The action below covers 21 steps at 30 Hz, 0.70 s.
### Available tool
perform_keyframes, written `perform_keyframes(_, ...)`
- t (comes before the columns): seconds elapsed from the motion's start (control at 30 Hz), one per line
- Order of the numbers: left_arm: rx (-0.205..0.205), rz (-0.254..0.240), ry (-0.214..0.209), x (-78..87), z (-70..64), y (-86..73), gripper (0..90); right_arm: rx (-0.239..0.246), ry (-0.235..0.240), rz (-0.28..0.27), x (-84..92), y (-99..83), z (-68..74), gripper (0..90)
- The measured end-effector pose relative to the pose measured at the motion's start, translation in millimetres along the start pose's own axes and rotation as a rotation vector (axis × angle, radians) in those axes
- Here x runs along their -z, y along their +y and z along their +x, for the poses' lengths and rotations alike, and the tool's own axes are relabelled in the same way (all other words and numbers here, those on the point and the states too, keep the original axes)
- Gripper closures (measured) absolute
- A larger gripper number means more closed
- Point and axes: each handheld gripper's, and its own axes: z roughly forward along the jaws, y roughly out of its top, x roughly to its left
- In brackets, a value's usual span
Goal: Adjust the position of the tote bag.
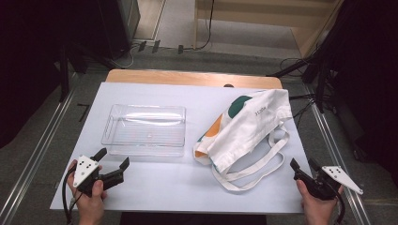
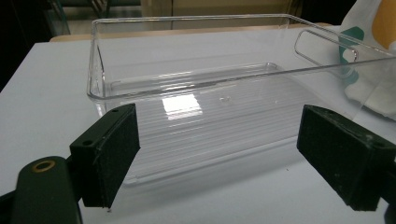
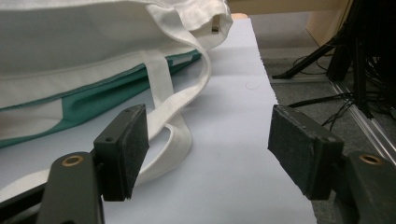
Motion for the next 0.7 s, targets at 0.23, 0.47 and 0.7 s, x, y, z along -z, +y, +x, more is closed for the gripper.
perform_keyframes(0.23, 0.022, 0.013, -0.010, -2.1, -7.2, 2.2, 13.7, 0.015, 0.055, -0.007, 0.5, 7.1, 4.4, 29.9)
perform_keyframes(0.47, 0.033, 0.002, -0.047, -3.4, -23.8, 13.7, 13.8, 0.049, 0.127, 0.002, -2.8, 12.4, 17.0, 36.6)
perform_keyframes(0.7, 0.027, 0.009, -0.084, -10.2, -37.6, 19.2, 13.7, 0.057, 0.158, -0.008, -3.2, 13.7, 24.9, 42.5)
